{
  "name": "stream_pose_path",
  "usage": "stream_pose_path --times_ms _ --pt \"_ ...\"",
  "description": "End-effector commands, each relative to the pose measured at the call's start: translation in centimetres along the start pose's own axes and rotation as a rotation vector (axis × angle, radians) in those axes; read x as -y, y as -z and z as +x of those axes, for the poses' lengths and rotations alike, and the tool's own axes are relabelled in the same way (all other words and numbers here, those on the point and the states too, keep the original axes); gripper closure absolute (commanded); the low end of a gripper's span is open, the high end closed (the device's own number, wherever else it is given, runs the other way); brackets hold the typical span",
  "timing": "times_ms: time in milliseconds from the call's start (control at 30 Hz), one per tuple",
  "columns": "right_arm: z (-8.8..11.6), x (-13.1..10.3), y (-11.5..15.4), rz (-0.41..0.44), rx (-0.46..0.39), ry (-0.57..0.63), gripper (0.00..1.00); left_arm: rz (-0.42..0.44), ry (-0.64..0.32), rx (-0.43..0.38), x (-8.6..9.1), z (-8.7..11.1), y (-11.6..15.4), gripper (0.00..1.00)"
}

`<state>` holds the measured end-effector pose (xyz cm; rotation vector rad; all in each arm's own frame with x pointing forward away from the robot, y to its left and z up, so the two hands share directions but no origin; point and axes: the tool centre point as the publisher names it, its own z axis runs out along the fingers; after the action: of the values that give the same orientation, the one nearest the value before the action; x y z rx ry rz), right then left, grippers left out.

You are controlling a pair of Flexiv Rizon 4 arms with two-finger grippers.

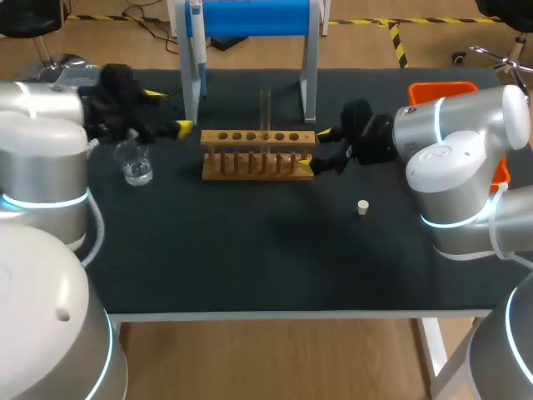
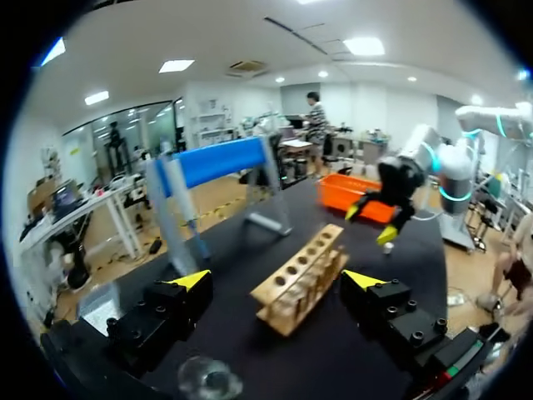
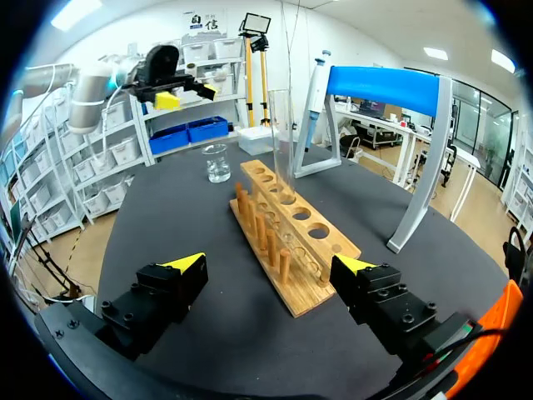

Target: Invert the test tube, pick up the pipette, mount the tip to pipette, aspirate from beaker and dispense into the tube, eject the tip, return the pipette, and cap with the stopper.

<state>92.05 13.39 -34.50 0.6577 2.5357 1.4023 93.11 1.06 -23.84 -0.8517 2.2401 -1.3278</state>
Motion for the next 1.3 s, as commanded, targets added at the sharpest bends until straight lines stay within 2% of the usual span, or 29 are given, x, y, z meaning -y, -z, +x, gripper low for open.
stream_pose_path --times_ms 33,267,400,500,567,1200,1300 --pt "0.0 0.0 0.1 -0.001 -0.001 0.001 0.0 -0.045 0.06 0.094 -1.9 -3.6 4.1 0.0" --pt "0.0 0.0 0.1 -0.001 -0.001 0.001 0.0 -0.118 0.177 0.26 -5.7 -10.6 7.9 0.0" --pt "0.0 0.0 0.1 -0.001 -0.001 0.001 0.0 -0.14 0.216 0.333 -7.2 -13.1 8.7 0.0" --pt "0.0 0.0 0.1 -0.001 -0.001 0.001 0.0 -0.163 0.211 0.352 -7.5 -13.5 8.5 0.0" --pt "0.0 0.0 0.1 -0.001 -0.001 0.001 0.0 -0.138 0.196 0.339 -7.0 -12.7 8.2 0.0" --pt "0.0 0.0 0.1 -0.001 -0.001 0.001 0.0 -0.138 0.196 0.339 -7.0 -12.7 8.2 0.0" --pt "0.0 0.0 0.1 -0.001 -0.001 0.001 0.0 -0.138 0.218 0.383 -7.4 -15.1 7.7 0.0"
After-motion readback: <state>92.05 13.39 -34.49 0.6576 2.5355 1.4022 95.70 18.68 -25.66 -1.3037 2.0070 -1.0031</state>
